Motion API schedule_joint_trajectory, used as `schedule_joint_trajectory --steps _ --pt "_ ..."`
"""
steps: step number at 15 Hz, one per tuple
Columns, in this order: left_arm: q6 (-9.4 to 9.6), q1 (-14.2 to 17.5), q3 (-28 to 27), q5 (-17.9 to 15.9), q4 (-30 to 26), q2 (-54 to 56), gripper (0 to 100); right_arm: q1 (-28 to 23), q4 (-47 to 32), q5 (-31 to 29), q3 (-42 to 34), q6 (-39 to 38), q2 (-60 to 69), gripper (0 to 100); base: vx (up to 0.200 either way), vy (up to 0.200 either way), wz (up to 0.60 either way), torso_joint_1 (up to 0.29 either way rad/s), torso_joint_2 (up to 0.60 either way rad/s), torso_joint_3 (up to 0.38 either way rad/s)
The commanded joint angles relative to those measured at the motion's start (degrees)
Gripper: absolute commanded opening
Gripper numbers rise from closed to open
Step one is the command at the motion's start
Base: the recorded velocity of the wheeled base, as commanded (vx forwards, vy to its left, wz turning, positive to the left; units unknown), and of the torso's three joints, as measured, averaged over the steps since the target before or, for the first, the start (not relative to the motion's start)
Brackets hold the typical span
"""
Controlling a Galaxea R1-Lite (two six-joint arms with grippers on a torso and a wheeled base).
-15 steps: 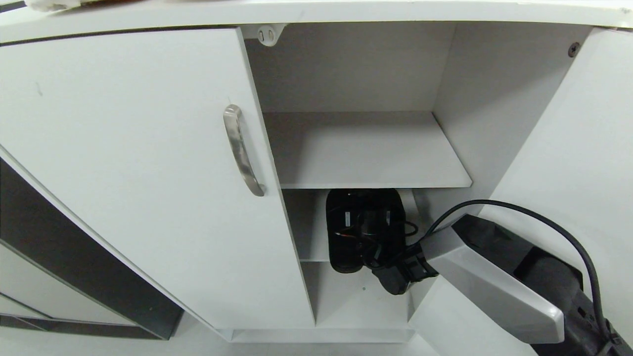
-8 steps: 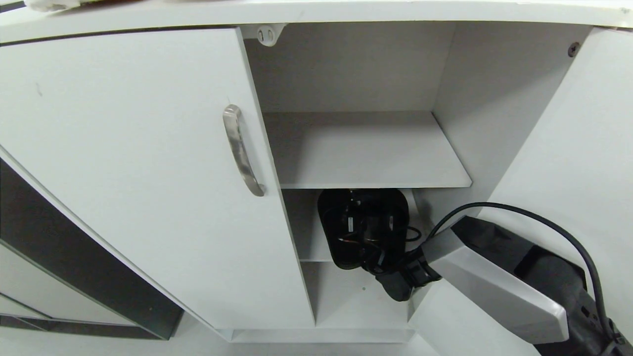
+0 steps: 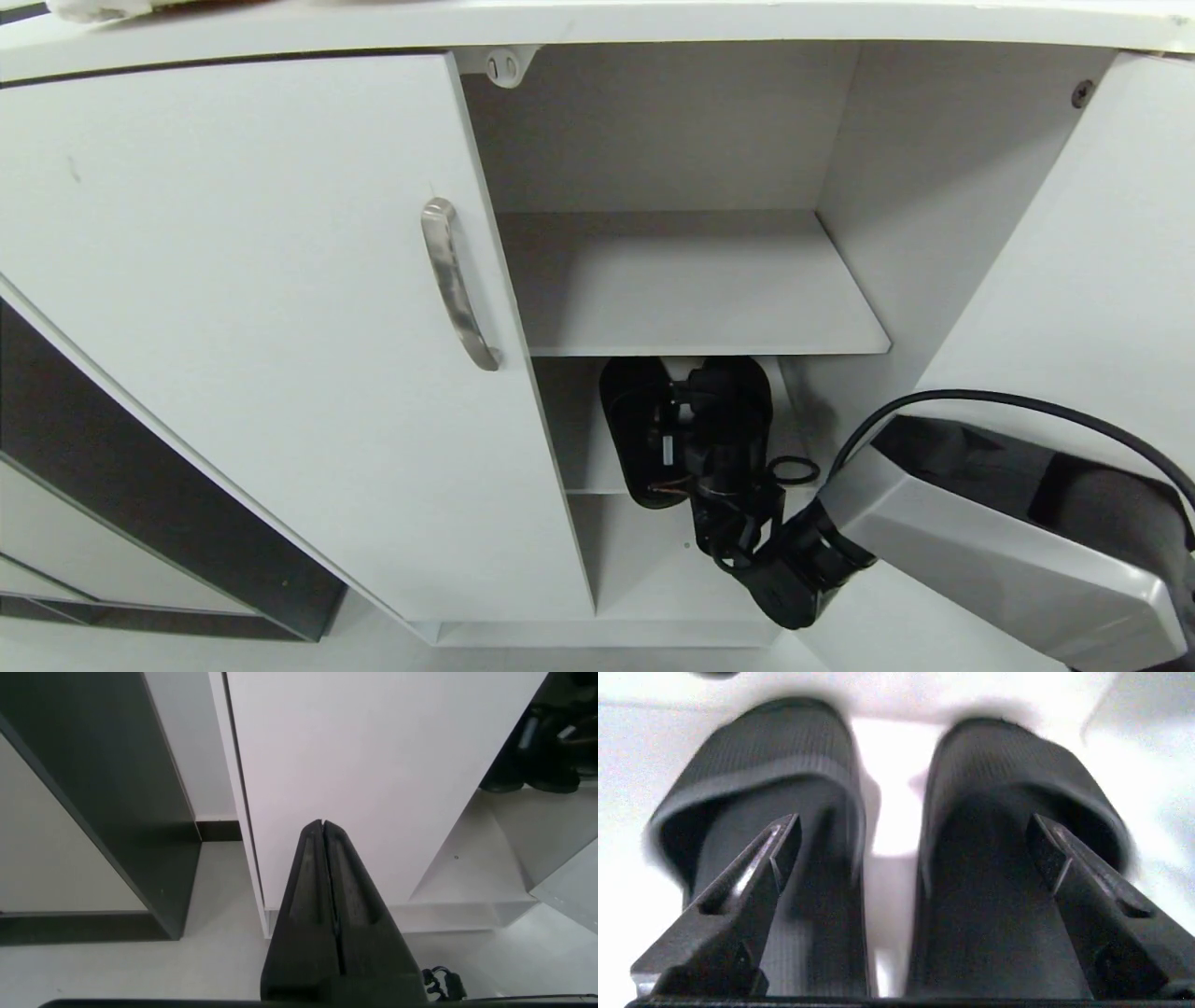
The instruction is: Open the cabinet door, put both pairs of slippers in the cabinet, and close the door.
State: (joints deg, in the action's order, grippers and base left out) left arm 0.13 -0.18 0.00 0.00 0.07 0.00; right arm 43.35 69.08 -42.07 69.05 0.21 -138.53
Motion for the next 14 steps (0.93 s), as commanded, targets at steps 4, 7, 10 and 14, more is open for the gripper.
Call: schedule_joint_trajectory --steps 4,7,10,14 --pt "0.04 0.01 0.0 -0.09 0.01 -0.09 0 4.64 8.08 -0.03 -14.2 1.99 7.66 100 0.0 0.0 0.0 0.0 0.0 0.0" --pt "-0.05 0.01 0.0 -0.09 0.01 -0.09 0 4.73 8.08 -0.03 -13.85 2.17 7.66 100 -0.133 0.0 0.0 0.002 0.0 0.002" --pt "-0.05 0.01 0.0 -0.09 0.01 -0.09 0 4.73 8.08 -0.03 -14.12 2.17 7.66 100 -0.2 0.0 0.0 0.001 0.0 0.004" --pt "-0.05 0.01 0.0 -0.09 0.01 -0.09 0 4.99 8.17 -0.03 -14.12 2.17 7.23 100 -0.2 0.0 0.0 0.002 0.0 0.004"
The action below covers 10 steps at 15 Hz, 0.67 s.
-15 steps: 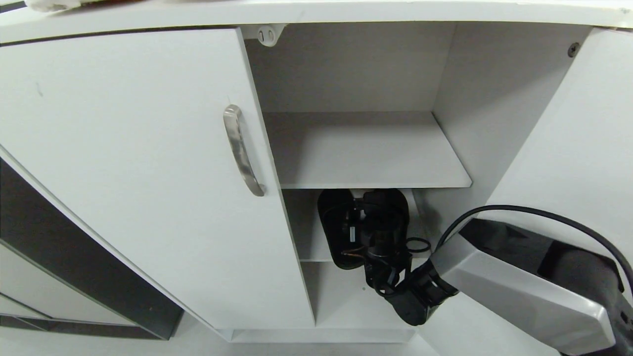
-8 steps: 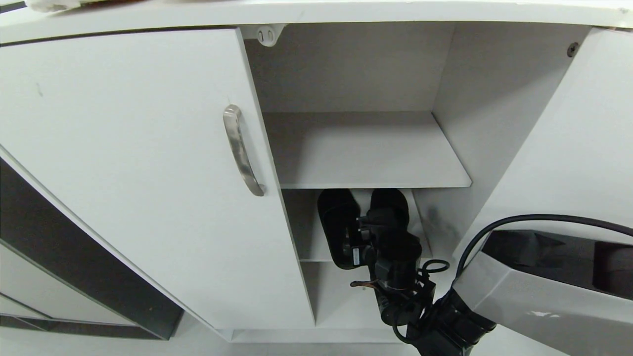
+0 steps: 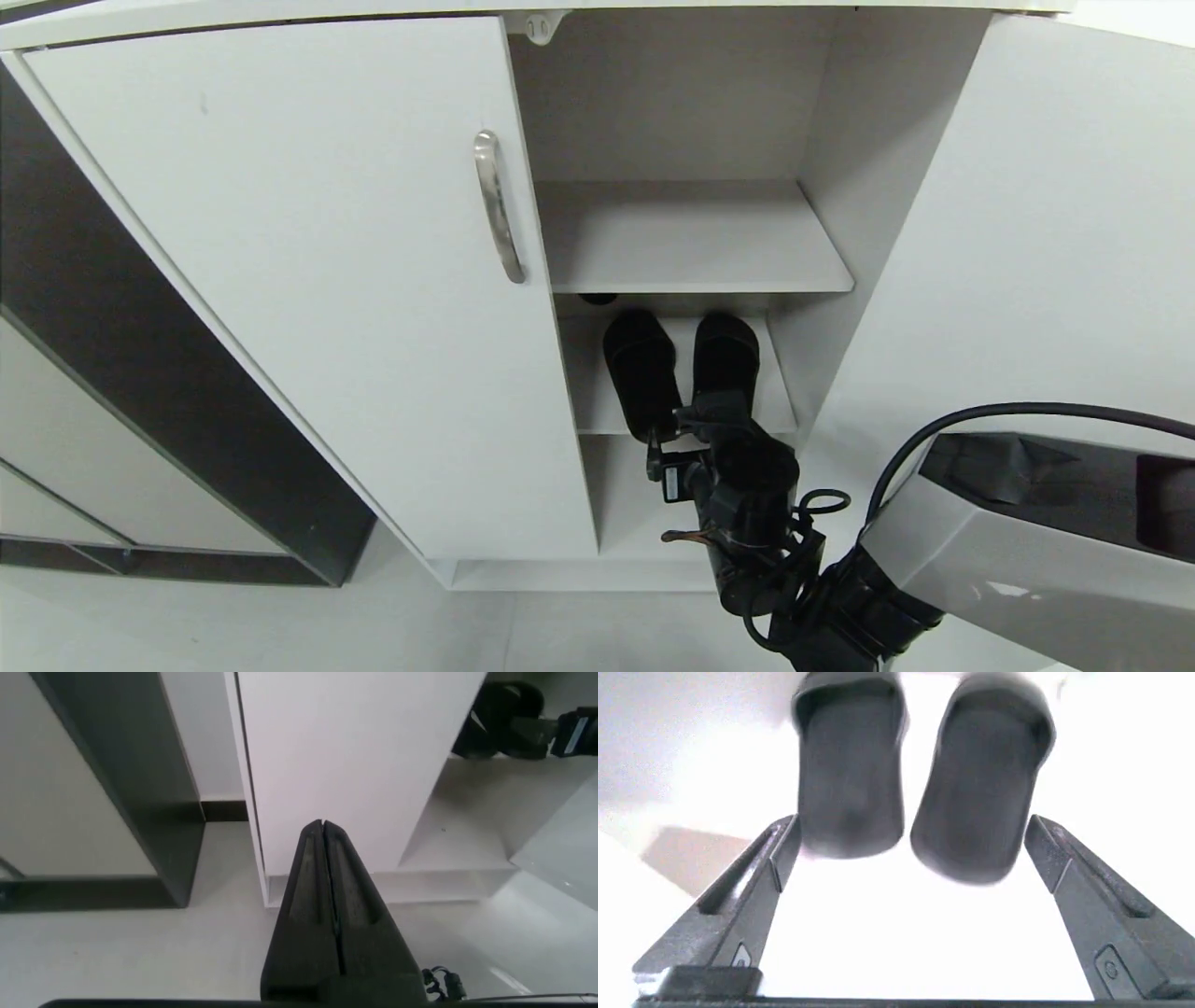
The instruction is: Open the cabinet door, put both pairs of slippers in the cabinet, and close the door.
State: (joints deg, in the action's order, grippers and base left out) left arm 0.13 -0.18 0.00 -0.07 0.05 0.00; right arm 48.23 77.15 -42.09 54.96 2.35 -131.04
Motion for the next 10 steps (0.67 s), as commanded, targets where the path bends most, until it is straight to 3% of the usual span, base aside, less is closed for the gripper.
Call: schedule_joint_trajectory --steps 1,10 --pt "0.13 0.01 0.0 -0.01 0.04 -0.09 0 0.11 0.1 -0.01 -0.02 0.02 -0.27 100 0.0 0.0 0.0 0.0 0.0 0.0" --pt "0.48 0.01 0.0 0.16 0.04 -0.09 0 0.11 0.1 0.08 -0.2 -0.07 -0.18 100 0.0 0.0 0.0 0.001 0.0 0.025"
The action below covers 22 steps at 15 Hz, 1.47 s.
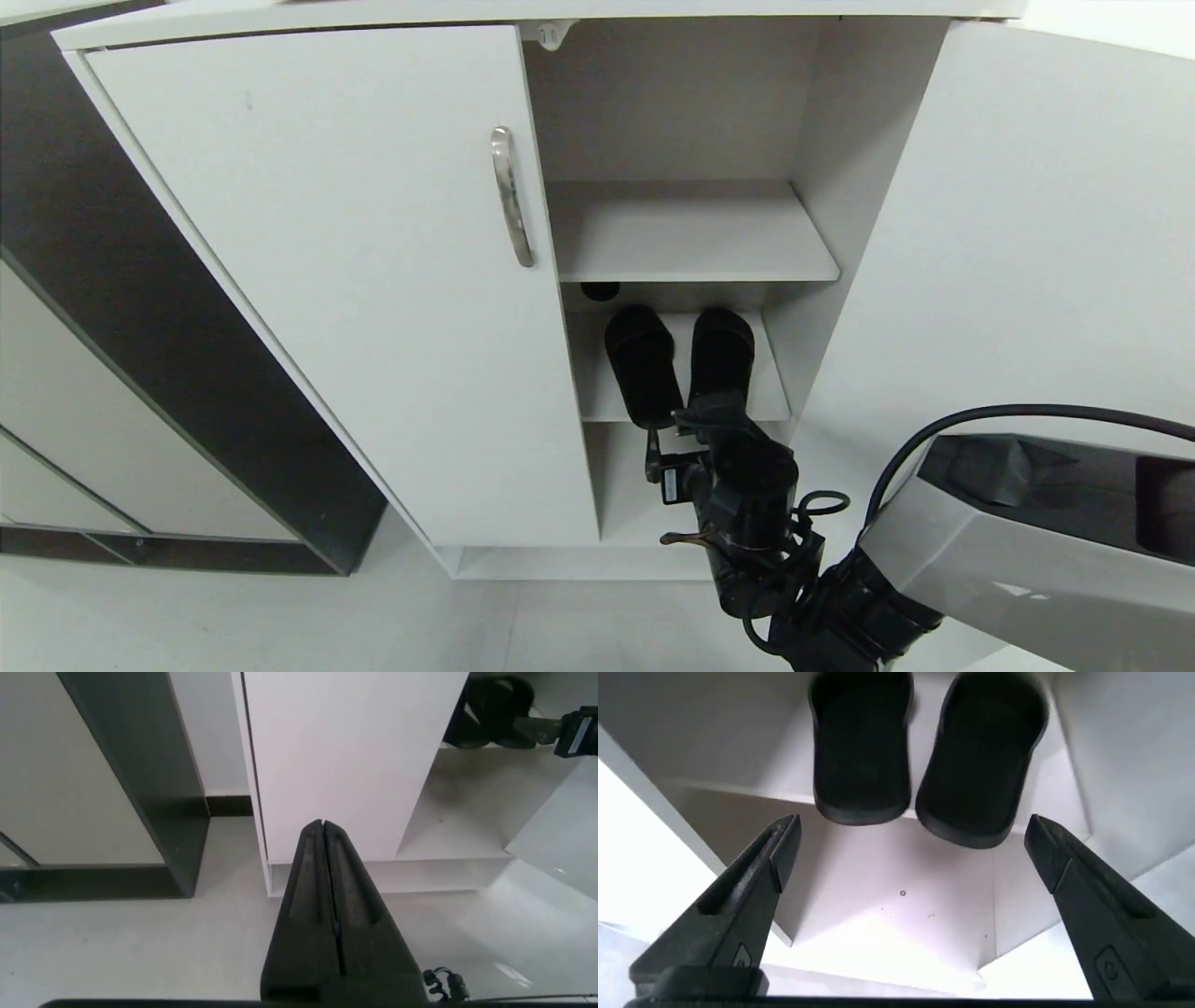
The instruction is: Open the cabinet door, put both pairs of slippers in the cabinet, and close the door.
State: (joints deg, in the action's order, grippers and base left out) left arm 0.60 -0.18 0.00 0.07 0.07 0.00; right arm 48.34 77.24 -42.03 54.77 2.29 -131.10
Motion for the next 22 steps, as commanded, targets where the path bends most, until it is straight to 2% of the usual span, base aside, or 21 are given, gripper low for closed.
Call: schedule_joint_trajectory --steps 1,8,11,15,19,22 --pt "0.02 0.01 0.0 0.01 0.01 -0.09 0 0.0 0.02 0.02 -0.02 -0.01 0.05 100 0.0 0.0 0.0 0.002 0.0 0.183" --pt "0.02 0.01 0.0 0.01 0.01 -0.09 0 0.18 0.02 0.11 -1.33 0.08 0.14 100 0.0 0.0 0.0 0.004 0.0 0.2" --pt "0.28 0.01 0.0 -0.07 0.01 -0.09 0 1.59 0.81 0.29 -2.57 2.89 0.58 100 0.0 0.0 0.0 0.004 0.01 0.17" --pt "0.11 0.01 0.0 -0.16 0.01 -0.09 0 2.99 1.25 8.63 -10.83 3.6 5.68 100 0.0 0.0 0.0 0.0 0.0 0.0" --pt "0.02 0.01 0.0 -0.25 0.01 -0.09 0 2.99 1.33 10.39 -13.02 4.04 5.77 100 0.0 0.0 0.0 0.0 0.0 0.0" --pt "0.02 0.01 0.0 -0.42 0.01 -0.09 0 2.99 1.33 10.39 -14.25 5.0 5.85 100 0.0 0.2 0.0 0.007 0.0 0.004"
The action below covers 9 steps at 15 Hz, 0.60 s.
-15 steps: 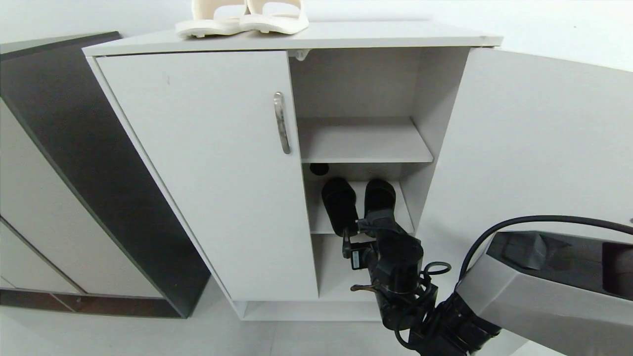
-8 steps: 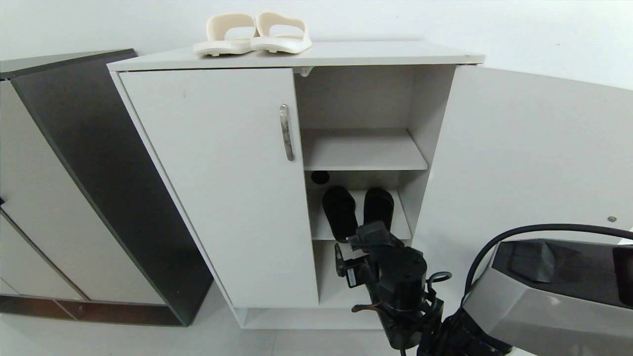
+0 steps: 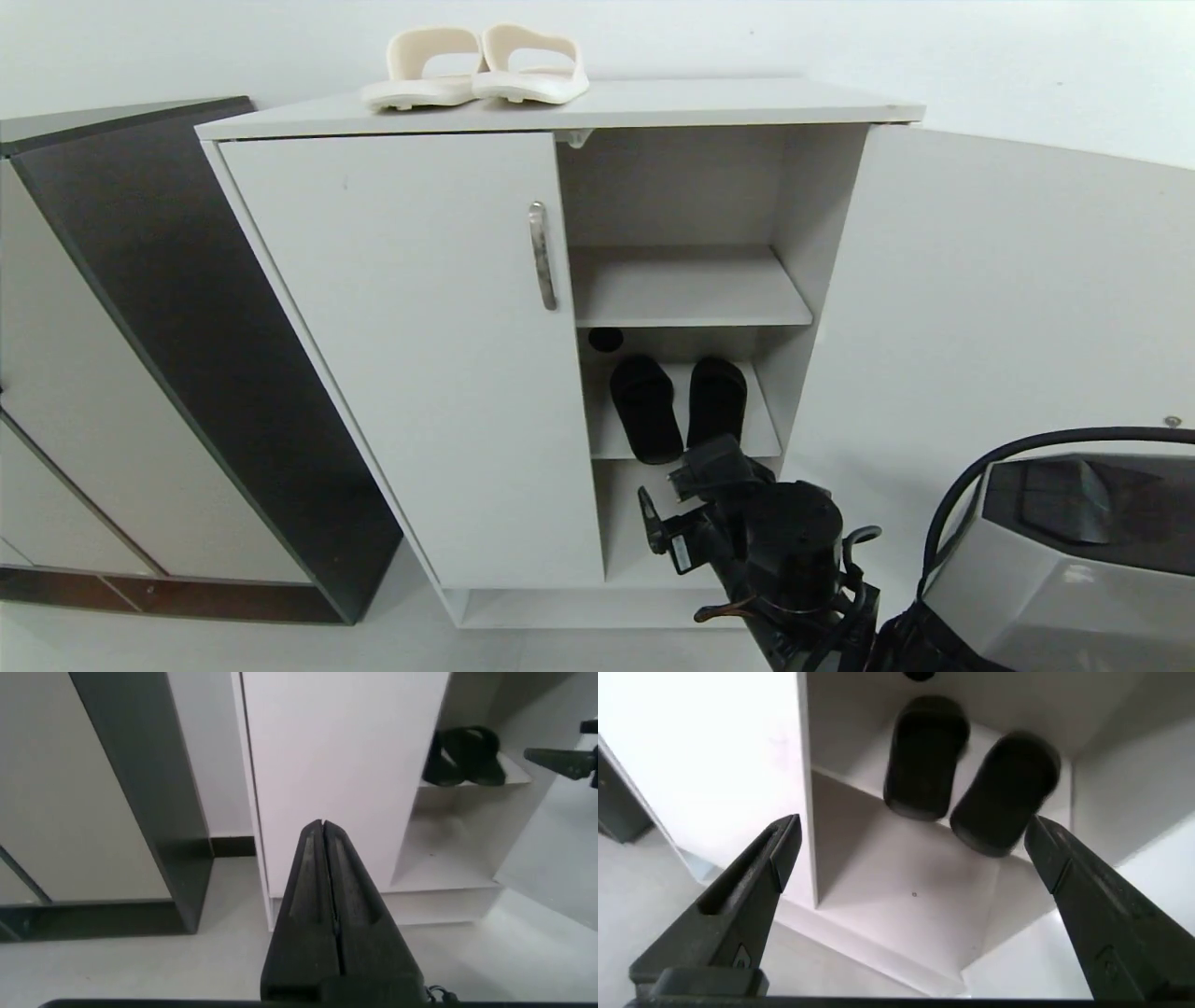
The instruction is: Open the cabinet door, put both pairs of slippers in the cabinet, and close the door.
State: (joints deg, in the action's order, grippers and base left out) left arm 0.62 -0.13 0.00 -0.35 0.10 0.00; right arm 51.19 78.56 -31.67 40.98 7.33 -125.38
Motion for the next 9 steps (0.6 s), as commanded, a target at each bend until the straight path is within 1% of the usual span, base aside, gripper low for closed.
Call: schedule_joint_trajectory --steps 1,9 --pt "-0.01 -0.04 0.0 0.0 -0.01 -0.09 0 0.14 0.28 0.03 -1.96 1.29 -0.04 100 0.0 0.2 0.0 0.022 0.0 -0.002" --pt "-0.01 -0.04 0.0 0.0 -0.01 -0.09 0 0.14 0.55 1.44 -3.37 2.61 0.14 100 0.0 0.2 0.0 0.001 0.0 0.004"
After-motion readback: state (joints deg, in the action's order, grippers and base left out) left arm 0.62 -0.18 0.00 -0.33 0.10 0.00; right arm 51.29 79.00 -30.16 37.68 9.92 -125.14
